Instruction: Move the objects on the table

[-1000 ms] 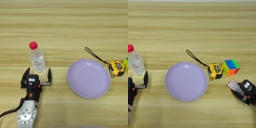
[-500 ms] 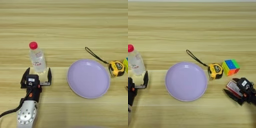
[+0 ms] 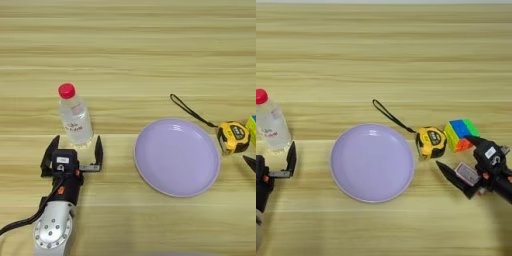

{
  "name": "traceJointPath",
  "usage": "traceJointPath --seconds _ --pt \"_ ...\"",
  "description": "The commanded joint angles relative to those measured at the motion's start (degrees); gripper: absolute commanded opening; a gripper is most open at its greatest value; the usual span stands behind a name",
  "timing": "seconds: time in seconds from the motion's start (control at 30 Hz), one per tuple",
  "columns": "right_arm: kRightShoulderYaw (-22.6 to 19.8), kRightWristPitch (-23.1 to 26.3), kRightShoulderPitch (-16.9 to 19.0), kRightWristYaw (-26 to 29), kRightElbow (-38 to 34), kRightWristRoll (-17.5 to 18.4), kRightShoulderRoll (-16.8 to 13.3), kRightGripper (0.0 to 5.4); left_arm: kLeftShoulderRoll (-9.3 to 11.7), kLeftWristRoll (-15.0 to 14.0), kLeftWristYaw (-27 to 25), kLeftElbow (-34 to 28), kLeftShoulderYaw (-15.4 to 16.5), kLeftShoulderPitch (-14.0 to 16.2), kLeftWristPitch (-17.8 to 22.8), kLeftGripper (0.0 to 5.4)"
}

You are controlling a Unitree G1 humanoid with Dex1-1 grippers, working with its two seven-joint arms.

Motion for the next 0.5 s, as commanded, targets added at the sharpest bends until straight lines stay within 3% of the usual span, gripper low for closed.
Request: traceJointPath --seconds 0.03,0.27,0.5 --pt "-1.8 1.87 -2.42 -3.24 -1.31 1.85 1.96 5.37 0.41 -0.08 -0.28 0.28 0.25 0.21 0.58 5.4" --pt "-2.44 2.3 -5.15 -8.24 -1.13 3.21 5.97 5.37 0.51 -0.24 -0.42 0.61 0.34 0.06 0.46 5.4" --pt "-1.52 0.7 -8.24 -14.75 0.21 0.5 10.15 5.37 0.44 -0.28 -0.42 1.14 0.37 -0.3 0.3 5.4"
